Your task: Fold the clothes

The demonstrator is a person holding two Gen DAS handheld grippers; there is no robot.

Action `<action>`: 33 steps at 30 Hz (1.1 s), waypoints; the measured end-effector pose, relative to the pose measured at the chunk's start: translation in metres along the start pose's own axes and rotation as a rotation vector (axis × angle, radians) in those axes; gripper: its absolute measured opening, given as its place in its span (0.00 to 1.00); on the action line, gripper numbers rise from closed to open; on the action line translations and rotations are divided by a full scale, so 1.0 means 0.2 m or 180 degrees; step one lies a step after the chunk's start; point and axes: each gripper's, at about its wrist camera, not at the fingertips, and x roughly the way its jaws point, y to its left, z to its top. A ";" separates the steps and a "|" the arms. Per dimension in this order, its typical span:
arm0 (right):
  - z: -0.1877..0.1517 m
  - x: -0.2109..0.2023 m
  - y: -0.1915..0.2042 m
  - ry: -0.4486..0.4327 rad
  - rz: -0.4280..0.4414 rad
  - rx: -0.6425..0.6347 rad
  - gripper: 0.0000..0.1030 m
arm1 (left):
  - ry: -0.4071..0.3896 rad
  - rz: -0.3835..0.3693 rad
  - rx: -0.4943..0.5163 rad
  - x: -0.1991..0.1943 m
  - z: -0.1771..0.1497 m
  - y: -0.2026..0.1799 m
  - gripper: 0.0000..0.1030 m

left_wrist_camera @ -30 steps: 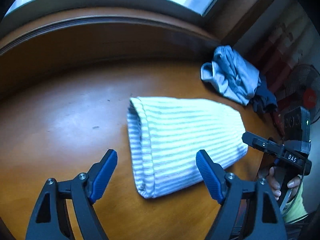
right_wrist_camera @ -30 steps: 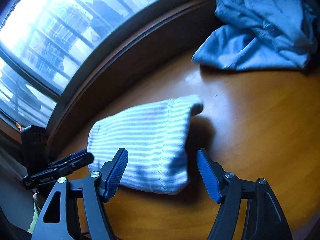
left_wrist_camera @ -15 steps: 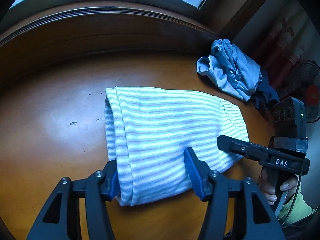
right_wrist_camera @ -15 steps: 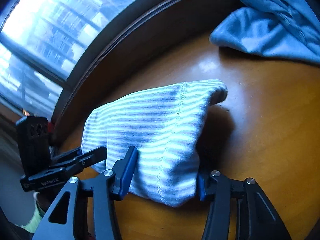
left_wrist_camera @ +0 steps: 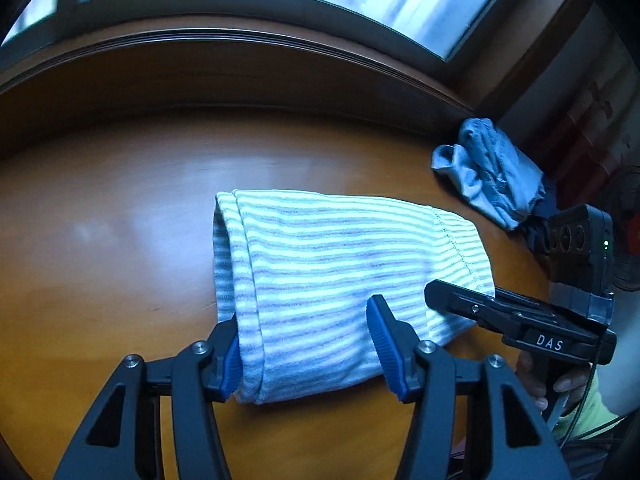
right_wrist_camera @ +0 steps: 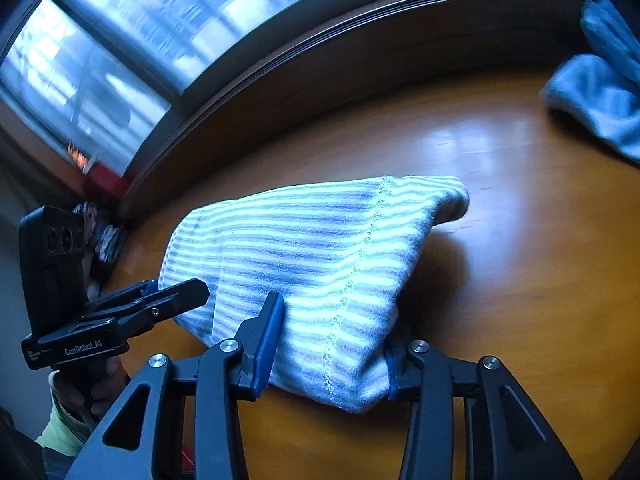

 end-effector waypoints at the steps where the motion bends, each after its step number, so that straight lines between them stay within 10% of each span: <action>1: 0.00 0.02 0.04 0.0015 0.0001 -0.0028 0.41 | -0.0014 0.0016 -0.0037 -0.03 -0.01 0.04 0.51; 33: -0.07 0.57 0.98 0.0271 -0.0029 -0.0501 0.43 | -0.0220 0.0309 -0.0299 -0.59 -0.26 0.92 0.49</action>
